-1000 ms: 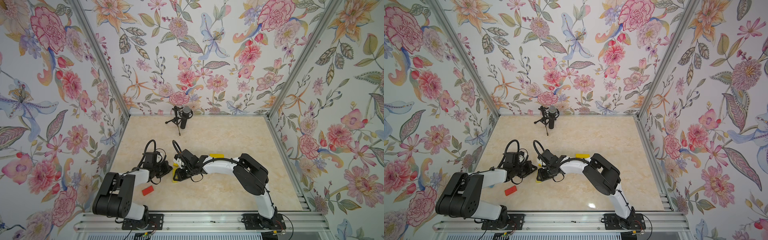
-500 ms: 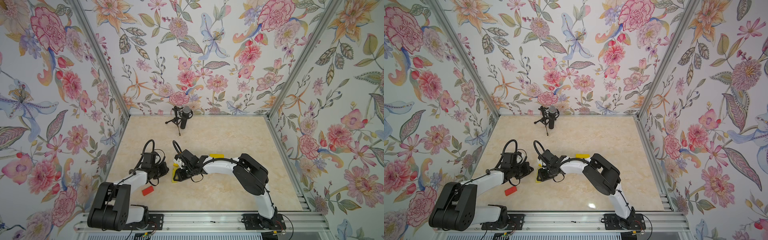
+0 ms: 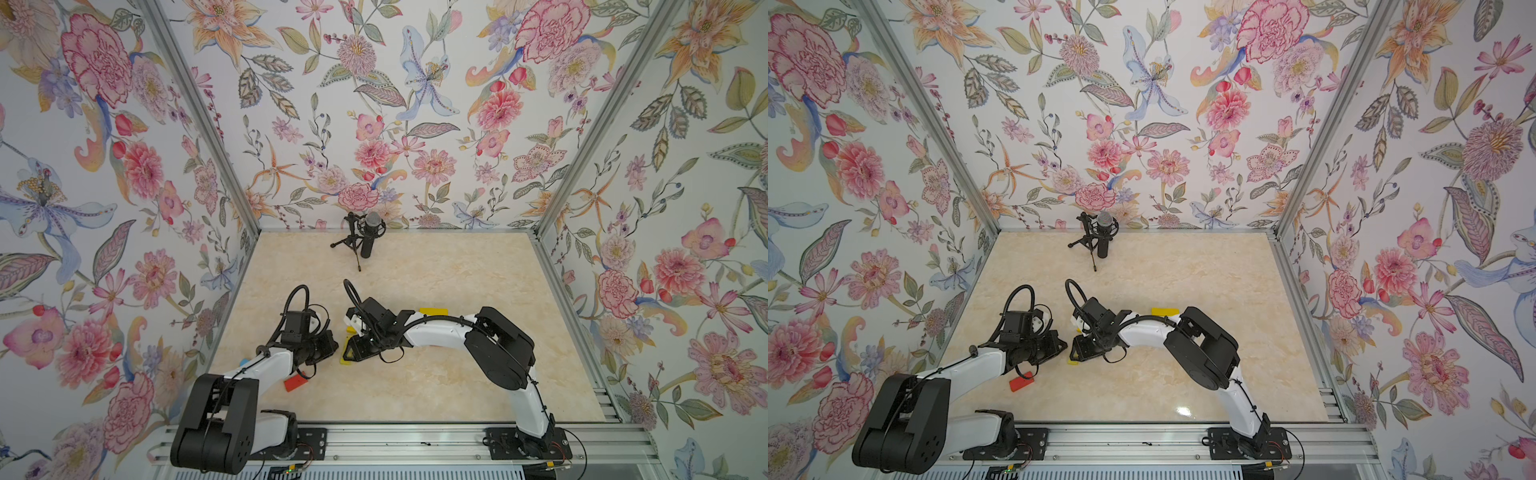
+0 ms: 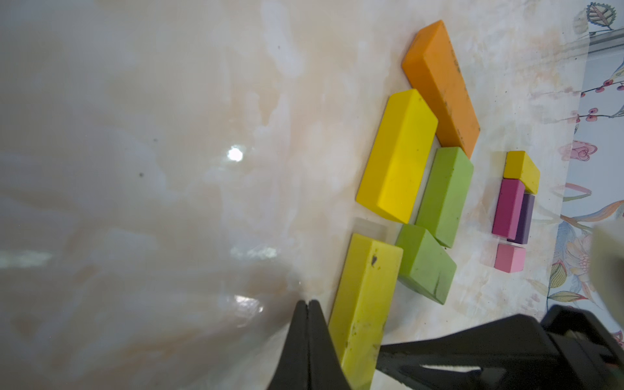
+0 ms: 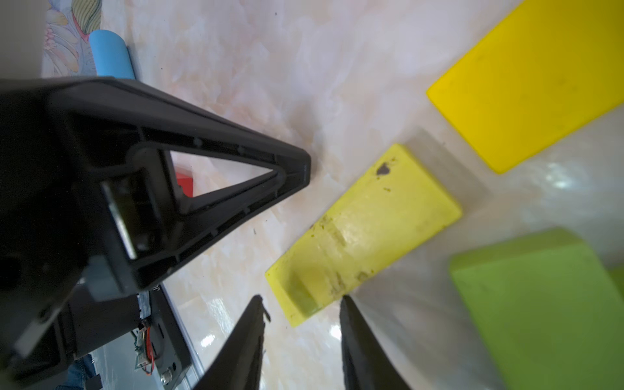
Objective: Assemble the letter p with building blocks
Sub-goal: Assemble the building block at the center of the board.
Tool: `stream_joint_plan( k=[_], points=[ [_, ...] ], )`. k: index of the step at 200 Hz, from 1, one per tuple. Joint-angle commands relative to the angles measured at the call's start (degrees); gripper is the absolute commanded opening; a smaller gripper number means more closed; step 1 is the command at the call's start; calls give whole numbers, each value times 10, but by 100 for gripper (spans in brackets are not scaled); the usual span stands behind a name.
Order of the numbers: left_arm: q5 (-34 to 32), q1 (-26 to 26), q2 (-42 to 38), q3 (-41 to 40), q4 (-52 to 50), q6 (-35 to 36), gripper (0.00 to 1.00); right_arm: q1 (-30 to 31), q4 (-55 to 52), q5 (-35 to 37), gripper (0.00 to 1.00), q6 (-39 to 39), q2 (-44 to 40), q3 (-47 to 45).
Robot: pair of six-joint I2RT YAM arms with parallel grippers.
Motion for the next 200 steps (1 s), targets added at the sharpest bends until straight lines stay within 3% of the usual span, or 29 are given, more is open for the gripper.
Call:
stream_joint_plan(
  k=[1, 93, 139, 182, 200],
  points=[
    [12, 5, 19, -10, 14, 15, 0, -5, 5, -8, 37, 7, 18, 12],
    [-1, 7, 10, 6, -2, 10, 0, -21, 5, 3, 38, 0, -22, -17],
    [-94, 9, -75, 69, -118, 31, 0, -31, 3, 13, 38, -5, -104, -49],
    [-42, 5, -146, 50, -171, 22, 0, -67, -5, 43, 38, -5, -176, -117],
    [-30, -24, -172, 26, -177, 5, 0, -86, -10, 44, 38, -10, -186, -142]
  ],
)
